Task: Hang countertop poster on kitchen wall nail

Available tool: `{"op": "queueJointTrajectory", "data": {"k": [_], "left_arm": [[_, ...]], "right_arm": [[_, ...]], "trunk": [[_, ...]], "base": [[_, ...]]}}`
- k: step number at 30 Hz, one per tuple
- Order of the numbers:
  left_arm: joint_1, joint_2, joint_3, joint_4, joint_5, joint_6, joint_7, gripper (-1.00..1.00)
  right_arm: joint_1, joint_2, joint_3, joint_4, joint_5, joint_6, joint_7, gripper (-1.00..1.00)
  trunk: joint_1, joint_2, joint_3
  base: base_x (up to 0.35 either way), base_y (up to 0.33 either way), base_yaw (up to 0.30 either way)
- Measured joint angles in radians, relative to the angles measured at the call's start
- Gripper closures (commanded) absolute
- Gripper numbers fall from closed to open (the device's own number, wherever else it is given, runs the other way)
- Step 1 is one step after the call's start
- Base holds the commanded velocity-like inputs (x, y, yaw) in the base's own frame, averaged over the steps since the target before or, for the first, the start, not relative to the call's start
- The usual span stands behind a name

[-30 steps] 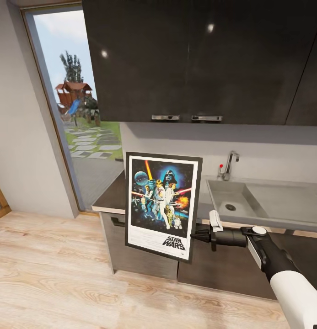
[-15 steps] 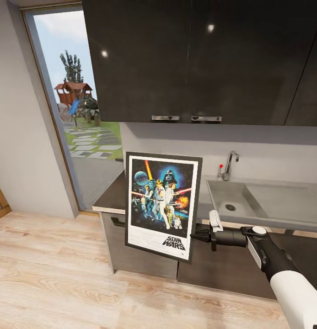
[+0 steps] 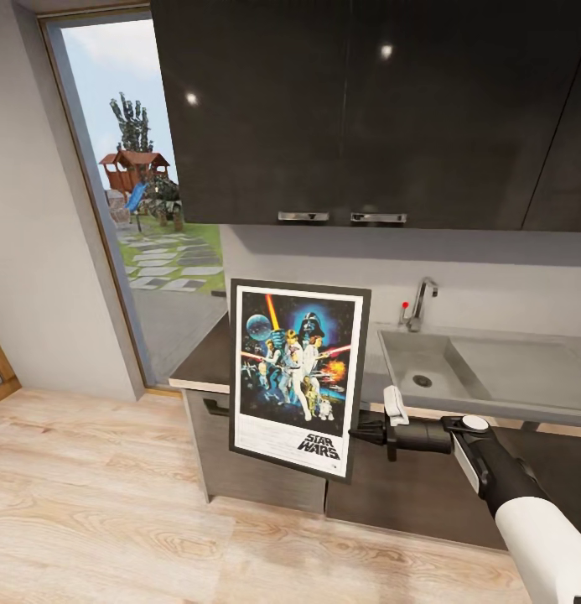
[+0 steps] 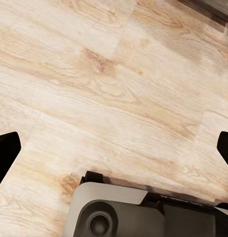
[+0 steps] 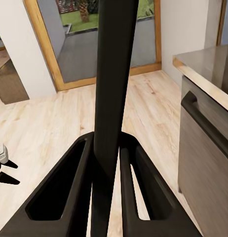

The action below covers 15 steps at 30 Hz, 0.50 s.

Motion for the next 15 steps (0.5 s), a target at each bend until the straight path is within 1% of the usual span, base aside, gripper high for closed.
{"op": "queueJointTrajectory", "data": {"k": [4, 9, 12, 15], "left_arm": [[0.000, 0.000, 0.000, 0.000, 0.000, 0.000, 0.001, -1.00], [0.000, 0.000, 0.000, 0.000, 0.000, 0.000, 0.001, -1.00], [0.000, 0.000, 0.001, 0.000, 0.000, 0.001, 0.002, -1.00], [0.000, 0.000, 0.001, 0.000, 0.000, 0.001, 0.002, -1.00]], "right_arm": [[0.000, 0.000, 0.000, 0.000, 0.000, 0.000, 0.000, 1.00], [0.000, 0.000, 0.000, 0.000, 0.000, 0.000, 0.000, 1.00], [0.000, 0.000, 0.000, 0.000, 0.000, 0.000, 0.000, 1.00], [0.000, 0.000, 0.000, 0.000, 0.000, 0.000, 0.000, 1.00]], "trunk": [[0.000, 0.000, 0.000], [0.000, 0.000, 0.000], [0.000, 0.000, 0.000], [0.000, 0.000, 0.000]], "base": [[0.000, 0.020, 0.000], [0.000, 0.197, 0.019], [0.000, 0.261, 0.141], [0.000, 0.280, 0.224]]}}
